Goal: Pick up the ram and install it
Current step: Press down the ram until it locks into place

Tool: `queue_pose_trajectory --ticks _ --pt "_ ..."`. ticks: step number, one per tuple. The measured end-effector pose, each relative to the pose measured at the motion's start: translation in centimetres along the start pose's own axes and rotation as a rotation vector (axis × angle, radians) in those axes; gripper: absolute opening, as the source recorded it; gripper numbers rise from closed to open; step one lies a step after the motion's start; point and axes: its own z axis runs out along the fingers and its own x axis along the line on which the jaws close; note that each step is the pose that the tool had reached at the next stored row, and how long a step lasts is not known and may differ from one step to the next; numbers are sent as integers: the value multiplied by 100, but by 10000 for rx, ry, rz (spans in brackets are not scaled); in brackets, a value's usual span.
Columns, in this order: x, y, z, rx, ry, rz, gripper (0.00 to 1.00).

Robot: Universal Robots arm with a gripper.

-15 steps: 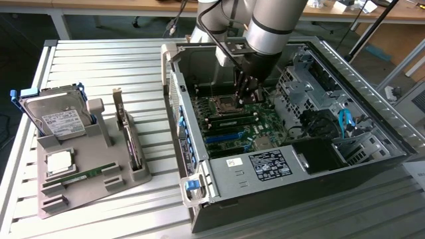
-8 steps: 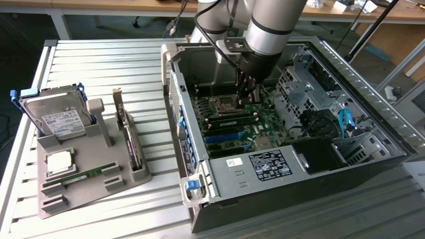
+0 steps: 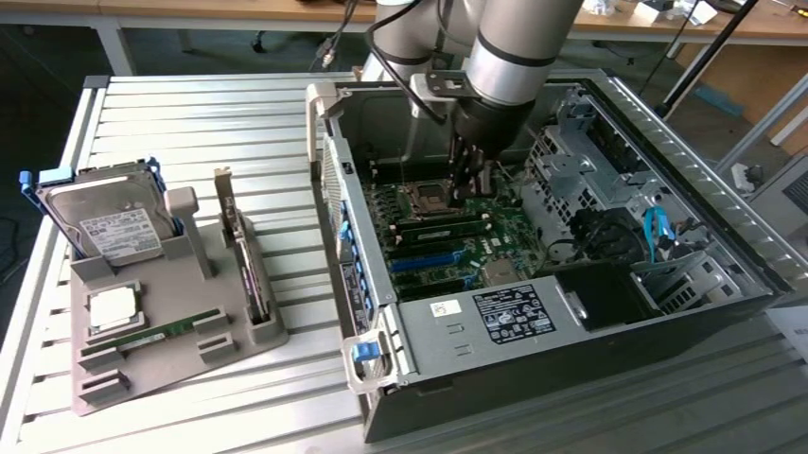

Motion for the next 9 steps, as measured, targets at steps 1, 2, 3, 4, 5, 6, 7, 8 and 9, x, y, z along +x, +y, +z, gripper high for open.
queue_pose_trajectory --ticks 1,2,3,4,5,6,7,8,9 --pt "0 0 2 4 9 94 11" --pt "0 0 5 11 19 304 11" --pt "1 0 8 16 25 458 11" --pt "1 0 11 22 31 657 11" --pt "1 0 14 27 36 816 11" --pt "1 0 19 37 45 1159 11" --pt "1 0 24 49 53 1583 11" --pt "1 0 27 58 58 1888 11" --pt "1 0 29 64 60 2121 11"
